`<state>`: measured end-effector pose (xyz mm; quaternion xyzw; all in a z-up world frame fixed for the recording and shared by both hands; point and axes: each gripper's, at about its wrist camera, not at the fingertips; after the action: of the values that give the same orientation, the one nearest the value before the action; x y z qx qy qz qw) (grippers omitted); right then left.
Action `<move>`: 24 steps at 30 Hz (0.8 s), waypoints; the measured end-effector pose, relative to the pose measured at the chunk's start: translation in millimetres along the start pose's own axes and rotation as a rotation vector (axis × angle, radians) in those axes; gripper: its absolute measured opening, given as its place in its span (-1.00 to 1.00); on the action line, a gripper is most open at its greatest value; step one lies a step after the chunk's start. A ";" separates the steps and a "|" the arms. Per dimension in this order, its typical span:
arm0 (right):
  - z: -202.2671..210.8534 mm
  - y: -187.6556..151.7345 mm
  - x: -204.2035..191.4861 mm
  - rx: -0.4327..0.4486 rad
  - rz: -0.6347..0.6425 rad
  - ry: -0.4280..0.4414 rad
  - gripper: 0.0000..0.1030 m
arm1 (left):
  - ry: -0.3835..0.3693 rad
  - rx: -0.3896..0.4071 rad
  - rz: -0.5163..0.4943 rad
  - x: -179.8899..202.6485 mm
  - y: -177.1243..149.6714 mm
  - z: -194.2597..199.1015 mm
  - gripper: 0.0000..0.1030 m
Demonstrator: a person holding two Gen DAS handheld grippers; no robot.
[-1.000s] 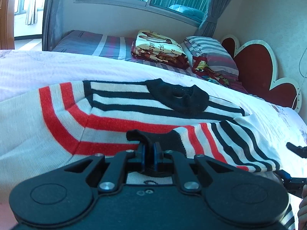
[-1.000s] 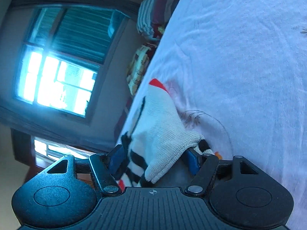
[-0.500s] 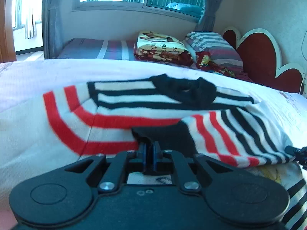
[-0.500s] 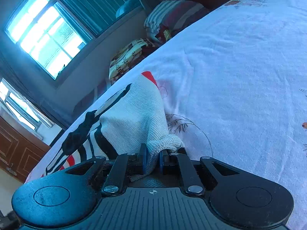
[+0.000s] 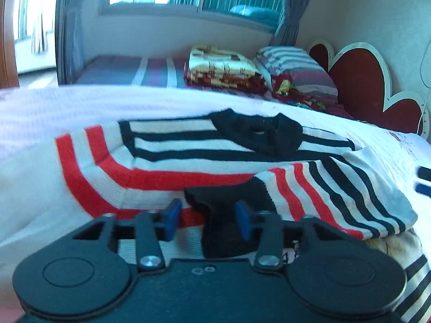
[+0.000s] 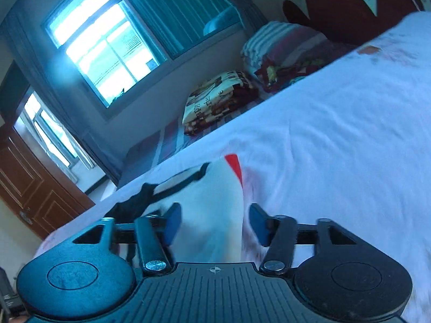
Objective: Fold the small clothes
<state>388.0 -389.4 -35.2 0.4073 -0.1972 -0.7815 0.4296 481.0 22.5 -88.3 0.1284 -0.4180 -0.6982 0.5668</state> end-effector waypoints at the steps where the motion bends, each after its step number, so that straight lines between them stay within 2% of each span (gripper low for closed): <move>1: -12.0 6.2 -0.1 -0.009 -0.003 0.000 -0.04 | 0.006 -0.002 0.017 -1.5 0.7 -3.1 -0.28; 2: -27.5 12.3 0.9 -0.023 -0.013 0.003 -0.04 | 0.007 0.001 0.029 -2.4 2.1 -4.9 -0.29; 4: -52.5 20.5 4.8 -0.047 -0.022 0.002 -0.05 | 0.020 0.008 0.036 -3.1 3.0 -8.1 -0.54; 5: -65.3 23.4 8.1 -0.059 -0.027 -0.005 -0.05 | 0.023 0.009 0.039 -3.5 3.1 -9.5 -0.74; 6: -73.3 25.0 9.6 -0.069 -0.031 -0.004 -0.07 | 0.018 0.012 0.043 -4.1 2.5 -10.7 -0.84; 7: -82.1 25.7 12.6 -0.082 -0.034 -0.004 -0.26 | 0.014 0.016 0.044 -3.9 1.5 -10.7 -0.88; 9: -94.6 25.4 14.9 -0.113 -0.023 0.004 -0.63 | 0.016 0.020 0.030 -1.3 0.4 -10.4 -0.91; 11: -98.9 22.8 17.2 -0.119 -0.003 0.006 -0.76 | 0.022 0.026 0.017 0.8 0.1 -8.9 -0.91; 15: -93.7 18.0 19.9 -0.072 0.034 -0.001 -0.85 | 0.042 0.072 0.028 3.1 0.0 -1.3 -0.92; 17: -90.0 17.8 19.5 -0.049 0.058 -0.003 -0.86 | 0.052 0.078 0.026 5.2 1.0 -0.2 -0.92; 19: -87.4 18.8 16.7 -0.020 0.097 -0.016 -1.00 | 0.065 0.083 0.014 8.1 1.8 0.3 -0.92; 21: -84.0 21.2 16.9 0.012 0.117 -0.040 -1.00 | 0.078 0.091 0.003 10.2 2.1 1.8 -0.92; 22: -83.4 23.2 19.7 0.016 0.110 -0.032 -1.00 | 0.087 0.098 0.001 10.7 2.2 2.5 -0.92; 24: -91.4 24.7 24.4 -0.031 0.111 -0.023 -1.00 | 0.104 0.085 -0.007 10.9 1.3 -1.0 -0.92</move>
<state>467.0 -419.5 -84.4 0.3801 -0.2121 -0.7640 0.4762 479.0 12.3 -84.8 0.1899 -0.4170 -0.6743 0.5791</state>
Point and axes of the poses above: each gripper's, at about its wrist camera, not at the fingertips, and z roughly against the way its jaws point, x to its right, y to its top, and after that the axes turned 11 degrees about -y, right-handed
